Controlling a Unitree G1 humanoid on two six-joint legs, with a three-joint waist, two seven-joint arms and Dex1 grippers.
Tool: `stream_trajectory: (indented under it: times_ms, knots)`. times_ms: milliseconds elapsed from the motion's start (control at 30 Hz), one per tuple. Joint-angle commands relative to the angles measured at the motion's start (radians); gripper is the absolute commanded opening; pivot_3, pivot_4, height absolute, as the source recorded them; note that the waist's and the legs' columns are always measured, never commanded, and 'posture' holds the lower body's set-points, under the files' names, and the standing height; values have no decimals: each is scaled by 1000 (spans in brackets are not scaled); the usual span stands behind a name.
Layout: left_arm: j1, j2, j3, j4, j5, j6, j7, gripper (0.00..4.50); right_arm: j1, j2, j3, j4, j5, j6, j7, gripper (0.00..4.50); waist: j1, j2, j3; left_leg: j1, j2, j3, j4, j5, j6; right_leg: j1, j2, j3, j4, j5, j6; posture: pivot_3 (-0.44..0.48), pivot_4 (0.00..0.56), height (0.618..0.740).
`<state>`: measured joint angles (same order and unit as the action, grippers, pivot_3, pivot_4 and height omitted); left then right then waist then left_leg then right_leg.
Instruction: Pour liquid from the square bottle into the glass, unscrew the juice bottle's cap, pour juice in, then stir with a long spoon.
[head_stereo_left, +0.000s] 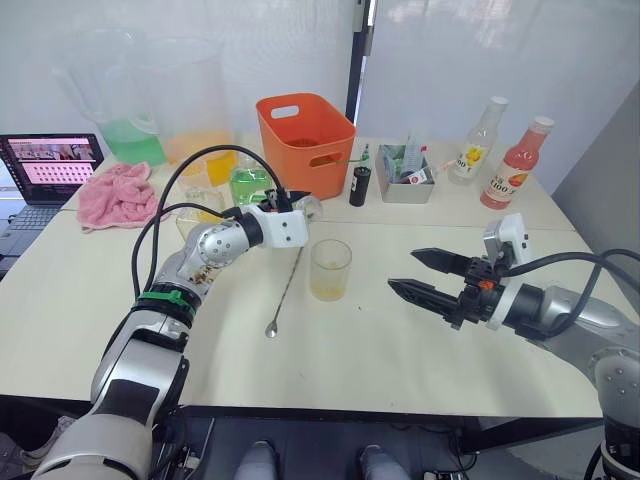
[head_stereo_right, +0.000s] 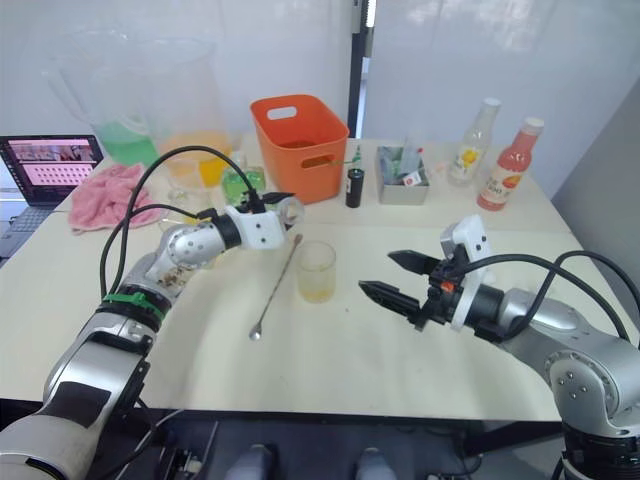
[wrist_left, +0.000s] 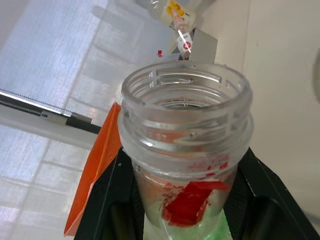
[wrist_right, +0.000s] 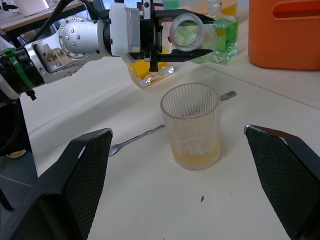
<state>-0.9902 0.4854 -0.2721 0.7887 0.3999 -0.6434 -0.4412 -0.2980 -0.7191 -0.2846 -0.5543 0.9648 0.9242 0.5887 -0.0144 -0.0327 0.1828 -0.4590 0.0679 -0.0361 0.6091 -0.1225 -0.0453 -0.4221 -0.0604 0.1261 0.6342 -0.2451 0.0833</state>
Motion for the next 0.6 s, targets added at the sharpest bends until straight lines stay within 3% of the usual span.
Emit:
stream_trajectory:
  times_ms: [33,600]
  knots:
    - [-22,8,6,-55,14,-27,42,1515,2,-16,-13,-30,12,-11,-9,4463,0,0,0,0,0,0,0,0,0,0,0,0,0,0,0,0,150,725]
    - [6,46,-42,-141,214,-47,233,1515,-23,-7,3,5,-45,-37,-52,4463,0,0,0,1,0,0,2,0,0,-1,0,0,6,0,0,0,150,725]
